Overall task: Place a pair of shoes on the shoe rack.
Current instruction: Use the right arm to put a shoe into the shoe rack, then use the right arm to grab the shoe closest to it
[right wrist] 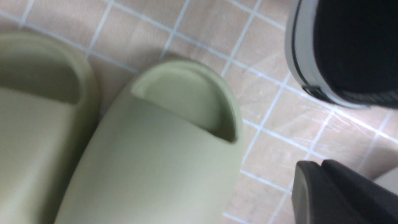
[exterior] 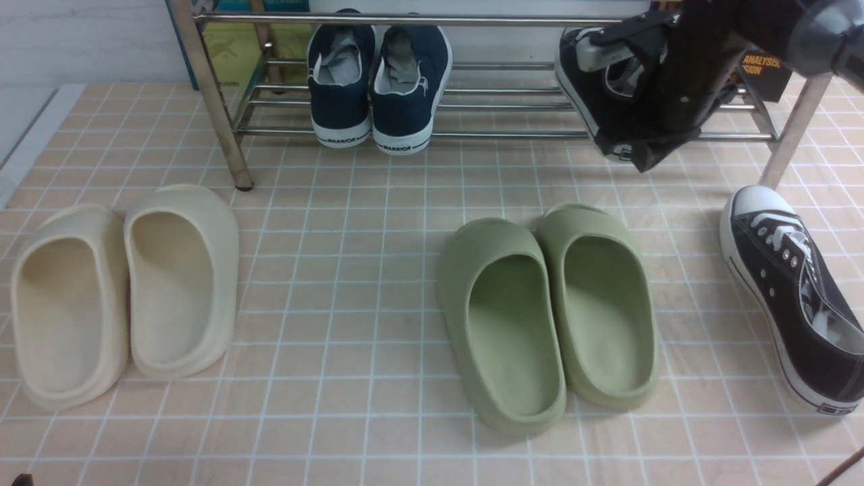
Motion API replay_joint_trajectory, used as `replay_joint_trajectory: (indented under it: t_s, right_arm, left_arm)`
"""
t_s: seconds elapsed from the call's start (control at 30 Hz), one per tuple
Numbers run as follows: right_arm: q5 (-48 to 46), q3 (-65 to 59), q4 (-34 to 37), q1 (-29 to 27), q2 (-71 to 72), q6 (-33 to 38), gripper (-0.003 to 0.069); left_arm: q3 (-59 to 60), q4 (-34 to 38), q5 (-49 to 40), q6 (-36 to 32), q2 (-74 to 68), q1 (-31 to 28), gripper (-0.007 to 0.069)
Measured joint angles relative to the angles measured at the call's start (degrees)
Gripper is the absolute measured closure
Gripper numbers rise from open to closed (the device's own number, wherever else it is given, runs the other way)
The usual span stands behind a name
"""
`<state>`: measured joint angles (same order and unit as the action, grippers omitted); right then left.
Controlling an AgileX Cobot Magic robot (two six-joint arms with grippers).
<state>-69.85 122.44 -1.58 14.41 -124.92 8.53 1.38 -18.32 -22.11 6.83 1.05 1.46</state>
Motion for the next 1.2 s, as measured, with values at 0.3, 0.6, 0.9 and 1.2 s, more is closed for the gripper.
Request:
replay_joint_trajectory:
  t_s: [0.3,0.6,0.9,1.2]
  right_arm:
    - [-0.89,-14.93,2.66,0.00,19.94,0.88,0.0413]
    - [1.33,-47.90,-1.35,0.00,38.58,-3.96,0.0349]
    - [15.71,-62.34,-10.66,-2.27,38.81,-14.74,0.0314]
    - [20.94,-62.85,-6.62,-7.96,31.97,-14.71,0.0314]
  left_arm:
    - [0.00,0.00,0.00,0.00,0.00,0.00,0.0387]
    - [0.00,0.00,0.00,0.00,0.00,0.00,0.0387]
    - [0.00,0.00,0.00,0.00,0.00,0.00,0.0387]
    - [0.00,0.00,0.00,0.00,0.00,0.00,0.0387]
